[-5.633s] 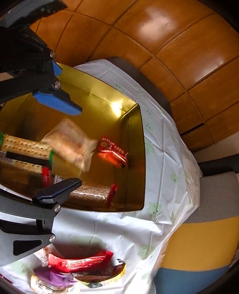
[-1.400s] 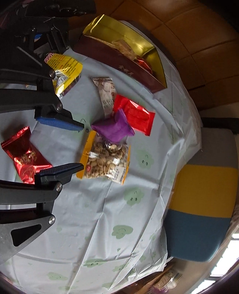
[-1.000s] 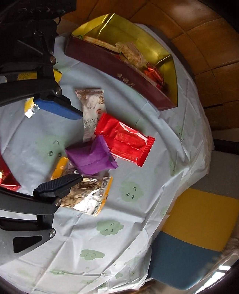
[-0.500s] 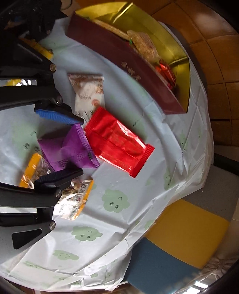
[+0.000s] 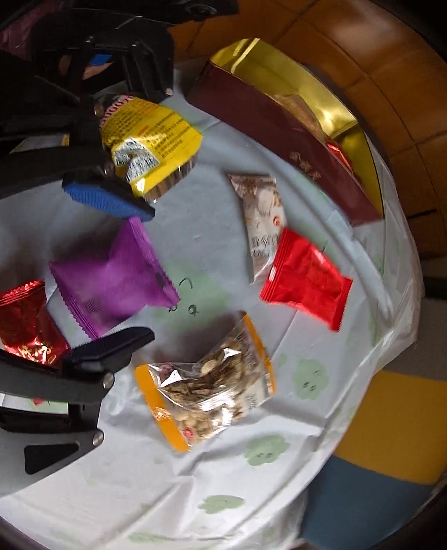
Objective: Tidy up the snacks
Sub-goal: 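Lift the yellow bag with the left gripper while the right gripper grasps the purple packet, then carry the yellow bag into the gold tin and open the left gripper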
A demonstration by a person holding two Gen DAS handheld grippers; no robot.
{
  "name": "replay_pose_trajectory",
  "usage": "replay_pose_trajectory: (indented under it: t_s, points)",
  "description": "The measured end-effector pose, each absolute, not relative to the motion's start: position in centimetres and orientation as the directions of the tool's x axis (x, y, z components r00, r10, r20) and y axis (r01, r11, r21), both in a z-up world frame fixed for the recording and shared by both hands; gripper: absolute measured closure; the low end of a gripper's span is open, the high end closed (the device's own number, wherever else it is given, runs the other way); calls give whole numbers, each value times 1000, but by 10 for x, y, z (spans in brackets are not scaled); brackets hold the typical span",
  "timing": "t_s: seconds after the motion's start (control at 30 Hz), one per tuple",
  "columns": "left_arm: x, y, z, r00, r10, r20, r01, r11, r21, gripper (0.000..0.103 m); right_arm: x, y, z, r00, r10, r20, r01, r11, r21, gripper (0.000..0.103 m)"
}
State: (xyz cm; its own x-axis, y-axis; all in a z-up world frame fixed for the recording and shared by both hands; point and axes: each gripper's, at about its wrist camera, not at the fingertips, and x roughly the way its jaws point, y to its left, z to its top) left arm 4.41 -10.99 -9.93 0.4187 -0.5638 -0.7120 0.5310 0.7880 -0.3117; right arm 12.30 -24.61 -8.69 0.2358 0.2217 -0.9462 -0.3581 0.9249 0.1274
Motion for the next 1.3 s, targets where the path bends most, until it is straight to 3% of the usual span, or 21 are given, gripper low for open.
replay_pose_trajectory:
  t_s: [0.2, 0.43, 0.47, 0.5, 0.63, 0.87, 1.03, 1.3]
  points:
    - [42, -113, -99, 432, -545, -719, 523, 801, -292, 75, 127, -249, -90, 225, 236, -945, -377, 916, 139, 18]
    - [41, -114, -98, 436, -532, -726, 527, 805, -273, 74, 124, -249, -80, 256, 189, -948, -393, 916, 77, 22]
    - [41, -115, -98, 437, -529, -728, 527, 806, -269, 74, 122, -246, -80, 273, 164, -948, -405, 914, 41, 27]
    - [41, -115, -98, 439, -526, -729, 527, 807, -265, 74, 119, -242, -79, 293, 130, -947, -428, 904, -8, 54]
    - [40, -116, -97, 441, -519, -732, 528, 810, -256, 74, 111, -232, -80, 349, 79, -934, -453, 886, -95, 53]
    - [39, -122, -94, 443, -488, -752, 540, 815, -210, 76, 115, -243, -85, 301, 129, -945, -389, 921, 2, 50]
    - [36, -121, -84, 445, -465, -766, 547, 818, -179, 77, 109, -240, -85, 344, 102, -933, -417, 907, -54, 50]
    - [35, -76, -26, 503, -553, -664, 516, 809, -282, 77, 95, -232, -86, 384, 74, -920, -446, 888, -114, 50]
